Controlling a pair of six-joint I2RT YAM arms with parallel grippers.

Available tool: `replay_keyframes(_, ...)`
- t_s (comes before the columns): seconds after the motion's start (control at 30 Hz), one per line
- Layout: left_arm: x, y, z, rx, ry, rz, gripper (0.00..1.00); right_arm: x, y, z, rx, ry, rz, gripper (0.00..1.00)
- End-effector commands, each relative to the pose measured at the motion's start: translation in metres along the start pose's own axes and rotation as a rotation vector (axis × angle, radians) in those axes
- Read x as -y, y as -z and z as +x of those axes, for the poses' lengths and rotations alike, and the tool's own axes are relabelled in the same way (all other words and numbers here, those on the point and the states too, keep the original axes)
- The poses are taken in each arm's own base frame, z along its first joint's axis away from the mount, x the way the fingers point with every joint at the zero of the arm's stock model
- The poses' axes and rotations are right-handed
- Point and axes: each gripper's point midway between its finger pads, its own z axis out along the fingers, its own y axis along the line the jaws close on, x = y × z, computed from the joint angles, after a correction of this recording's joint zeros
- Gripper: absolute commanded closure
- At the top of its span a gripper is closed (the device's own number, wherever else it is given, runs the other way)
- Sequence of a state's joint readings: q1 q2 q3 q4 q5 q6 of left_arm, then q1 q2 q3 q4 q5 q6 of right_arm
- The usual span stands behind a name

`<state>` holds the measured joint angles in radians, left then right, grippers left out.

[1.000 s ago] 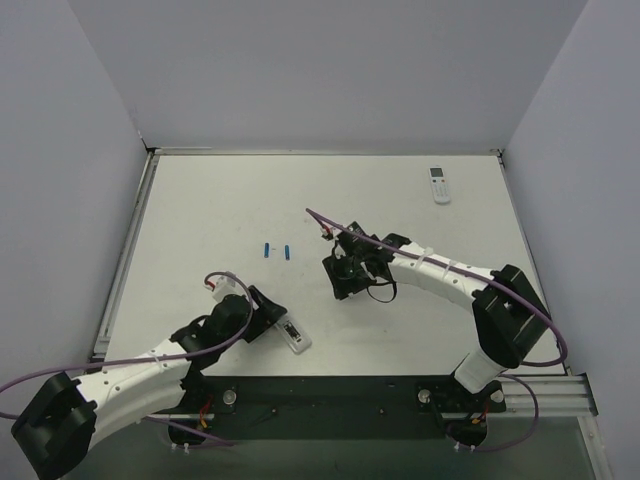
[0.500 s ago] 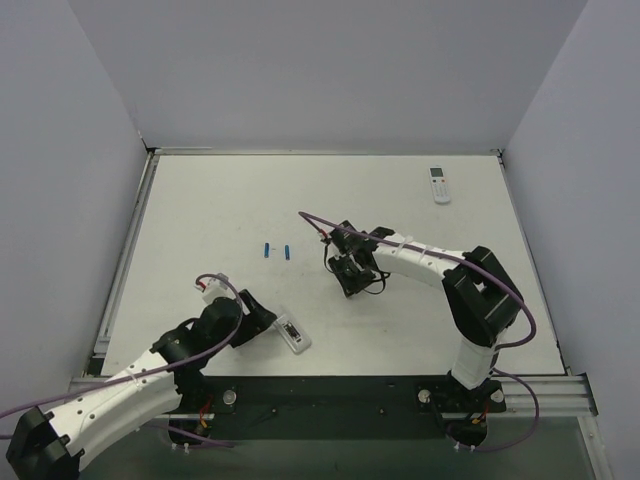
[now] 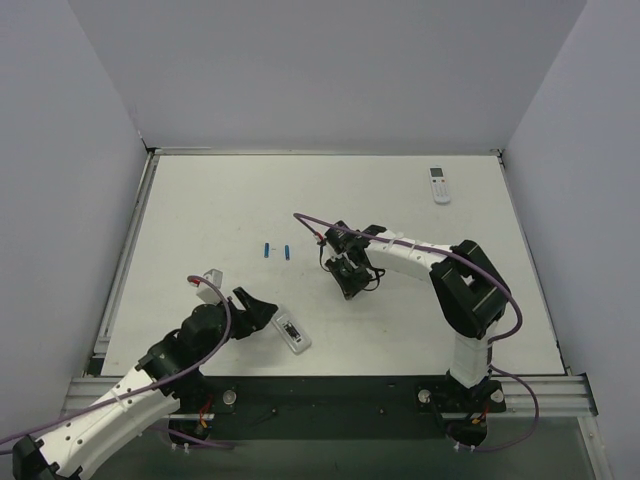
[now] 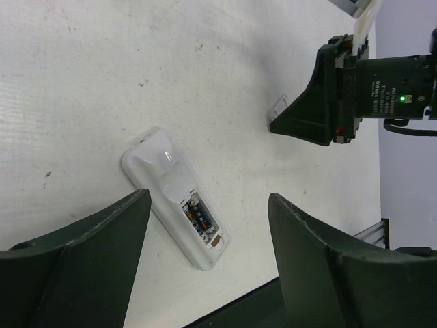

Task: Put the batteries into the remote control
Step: Pick up the battery cover at the center of the board.

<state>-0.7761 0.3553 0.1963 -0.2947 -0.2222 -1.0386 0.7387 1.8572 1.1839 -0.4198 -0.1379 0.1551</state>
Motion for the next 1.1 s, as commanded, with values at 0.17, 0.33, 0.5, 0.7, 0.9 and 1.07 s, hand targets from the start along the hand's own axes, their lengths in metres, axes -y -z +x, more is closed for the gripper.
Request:
replay_keyframes(0.17, 0.029, 0.001, -0.014, 0.053, -0.035, 0.133, 0.2, -0.001, 0.007, -0.001, -0.011, 0.011, -0.005, 1.0)
replay_keyframes(0.33, 0.044, 0.0, -0.014, 0.052, 0.004, 0.202, 0.2, -0.012, 0.038, -0.012, 0.11, 0.026, -0.065, 1.0)
replay_keyframes(0.5, 0.072, 0.005, -0.025, 0.087, 0.158, 0.332, 0.2, -0.038, 0.088, -0.035, 0.362, 0.107, -0.218, 1.0)
replay_keyframes(0.7, 0.101, 0.014, -0.036, 0.09, 0.281, 0.454, 0.2, -0.081, 0.154, -0.039, 0.655, 0.3, -0.414, 1.0)
replay_keyframes(0.9, 0.143, 0.031, -0.049, 0.063, 0.349, 0.618, 0.2, -0.131, 0.207, -0.021, 0.864, 0.603, -0.584, 1.0)
replay_keyframes(1.07, 0.169, 0.042, -0.054, 0.027, 0.368, 0.707, 0.2, -0.157, 0.246, -0.01, 1.021, 0.74, -0.695, 1.0)
